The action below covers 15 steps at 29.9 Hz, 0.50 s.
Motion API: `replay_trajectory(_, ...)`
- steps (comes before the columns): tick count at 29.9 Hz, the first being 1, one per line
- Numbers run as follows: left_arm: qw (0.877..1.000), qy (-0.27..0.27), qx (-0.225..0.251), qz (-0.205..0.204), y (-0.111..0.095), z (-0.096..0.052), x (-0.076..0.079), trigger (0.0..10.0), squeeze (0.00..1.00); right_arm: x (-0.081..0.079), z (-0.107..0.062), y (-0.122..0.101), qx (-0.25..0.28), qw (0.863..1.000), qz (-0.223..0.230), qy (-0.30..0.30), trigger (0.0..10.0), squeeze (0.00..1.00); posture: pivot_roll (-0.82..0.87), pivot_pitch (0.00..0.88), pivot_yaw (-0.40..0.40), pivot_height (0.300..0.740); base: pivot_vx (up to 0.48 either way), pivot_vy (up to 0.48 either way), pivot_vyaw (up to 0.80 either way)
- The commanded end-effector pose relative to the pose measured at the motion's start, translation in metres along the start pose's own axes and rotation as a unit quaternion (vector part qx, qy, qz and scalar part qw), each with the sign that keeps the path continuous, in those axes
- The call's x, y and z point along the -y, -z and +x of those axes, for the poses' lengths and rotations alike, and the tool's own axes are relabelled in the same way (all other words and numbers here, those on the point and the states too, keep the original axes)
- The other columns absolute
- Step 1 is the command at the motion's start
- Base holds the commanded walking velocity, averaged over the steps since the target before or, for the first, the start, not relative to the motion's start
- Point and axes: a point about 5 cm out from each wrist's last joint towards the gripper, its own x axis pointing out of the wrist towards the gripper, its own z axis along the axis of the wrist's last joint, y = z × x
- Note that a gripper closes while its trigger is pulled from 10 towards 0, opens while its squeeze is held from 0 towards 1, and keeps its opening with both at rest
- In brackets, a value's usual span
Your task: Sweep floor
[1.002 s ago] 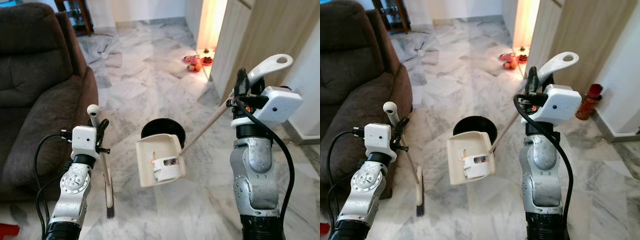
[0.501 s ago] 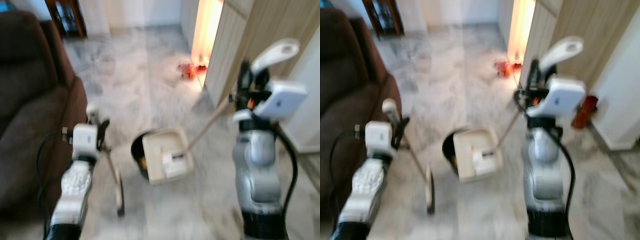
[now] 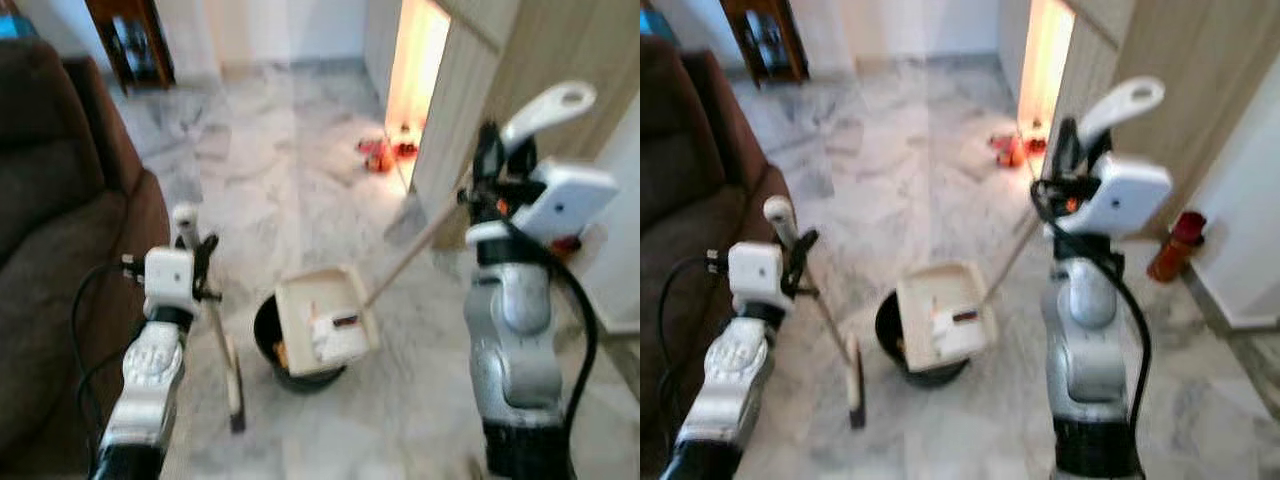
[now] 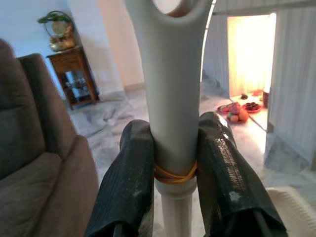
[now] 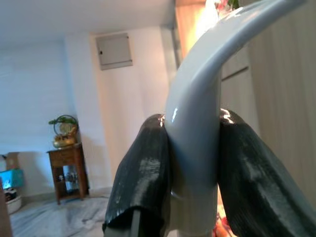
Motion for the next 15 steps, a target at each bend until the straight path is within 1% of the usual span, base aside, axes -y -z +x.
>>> replay_trajectory(1, 1.000, -0.001, 0.028, 0.007, -0.0103, 0.0043, -0.0015, 10.0, 0.00, -0.0012, 0.0035, -0.0174, 0.041, 0.999, 0.014, -0.002, 10.0, 0.00, 0.02, 0.055, 0.045, 0.740, 0.000, 0.000, 0.00)
replay_trajectory(3, 0.999, 0.000, 0.033, 0.004, -0.0113, 0.0041, -0.0013, 10.0, 0.00, -0.0023, 0.0033, -0.0175, 0.041, 0.999, 0.014, -0.006, 10.0, 0.00, 0.02, 0.055, 0.045, 0.740, 0.000, 0.000, 0.23)
replay_trajectory(8, 0.999, -0.001, 0.034, 0.004, -0.0116, 0.0038, -0.0017, 10.0, 0.00, -0.0037, 0.0031, -0.0175, 0.042, 0.999, 0.015, -0.010, 10.0, 0.00, 0.02, 0.055, 0.045, 0.740, 0.000, 0.000, 0.80)
replay_trajectory(10, 0.999, -0.001, 0.033, 0.004, -0.0114, 0.0041, -0.0015, 10.0, 0.00, -0.0035, 0.0033, -0.0174, 0.041, 0.999, 0.016, -0.010, 10.0, 0.00, 0.02, 0.057, 0.044, 0.740, 0.000, 0.000, 0.47)
replay_trajectory(15, 0.999, -0.001, 0.033, 0.004, -0.0113, 0.0041, -0.0016, 10.0, 0.00, -0.0034, 0.0031, -0.0171, 0.041, 0.999, 0.018, -0.008, 10.0, 0.00, 0.02, 0.057, 0.044, 0.740, 0.000, 0.000, 0.00)
